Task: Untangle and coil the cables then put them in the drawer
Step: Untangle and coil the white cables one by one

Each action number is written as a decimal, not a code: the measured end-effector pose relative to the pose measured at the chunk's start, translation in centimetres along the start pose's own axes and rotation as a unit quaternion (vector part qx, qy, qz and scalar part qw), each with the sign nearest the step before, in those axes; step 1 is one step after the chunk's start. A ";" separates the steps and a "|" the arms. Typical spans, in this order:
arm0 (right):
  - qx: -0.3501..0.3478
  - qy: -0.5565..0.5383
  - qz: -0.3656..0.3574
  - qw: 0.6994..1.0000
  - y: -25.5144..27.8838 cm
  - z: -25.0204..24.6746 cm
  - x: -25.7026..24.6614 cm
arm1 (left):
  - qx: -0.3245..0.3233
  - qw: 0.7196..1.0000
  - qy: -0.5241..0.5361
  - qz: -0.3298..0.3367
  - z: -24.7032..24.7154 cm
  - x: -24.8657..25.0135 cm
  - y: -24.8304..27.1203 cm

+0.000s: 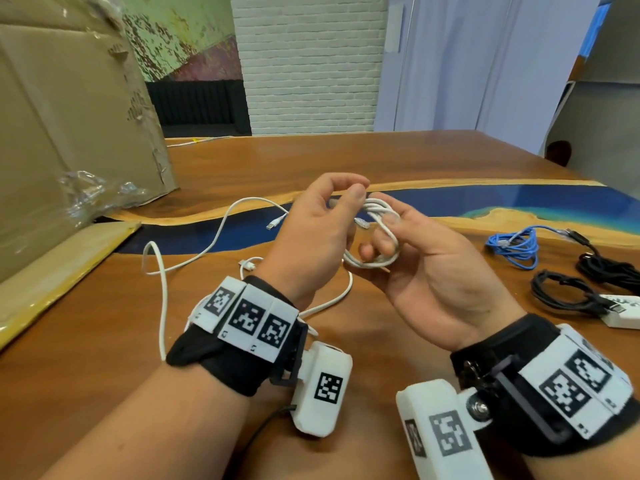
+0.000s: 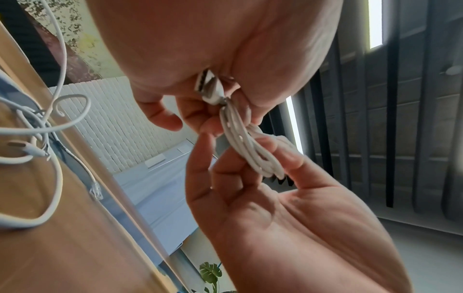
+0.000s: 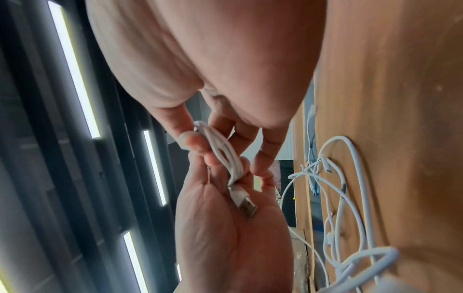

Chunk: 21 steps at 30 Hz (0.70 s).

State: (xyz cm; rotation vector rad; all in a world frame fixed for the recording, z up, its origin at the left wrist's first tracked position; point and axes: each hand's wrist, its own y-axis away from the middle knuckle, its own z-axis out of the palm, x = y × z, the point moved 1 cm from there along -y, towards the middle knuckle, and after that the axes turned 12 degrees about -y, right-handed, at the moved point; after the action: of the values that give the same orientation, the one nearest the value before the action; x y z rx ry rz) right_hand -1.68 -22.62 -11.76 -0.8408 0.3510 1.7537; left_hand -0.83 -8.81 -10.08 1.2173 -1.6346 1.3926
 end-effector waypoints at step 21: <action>0.073 0.185 0.001 0.980 -0.1 -0.7 0.4 | -0.033 0.995 0.075 0.056 0.0 1.4 0.8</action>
State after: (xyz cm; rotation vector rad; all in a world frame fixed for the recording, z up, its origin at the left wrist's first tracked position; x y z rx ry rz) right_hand -1.42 -22.76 -12.51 -1.0597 0.7179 1.5474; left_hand -2.02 -9.16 -9.07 0.9718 -1.6508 1.4498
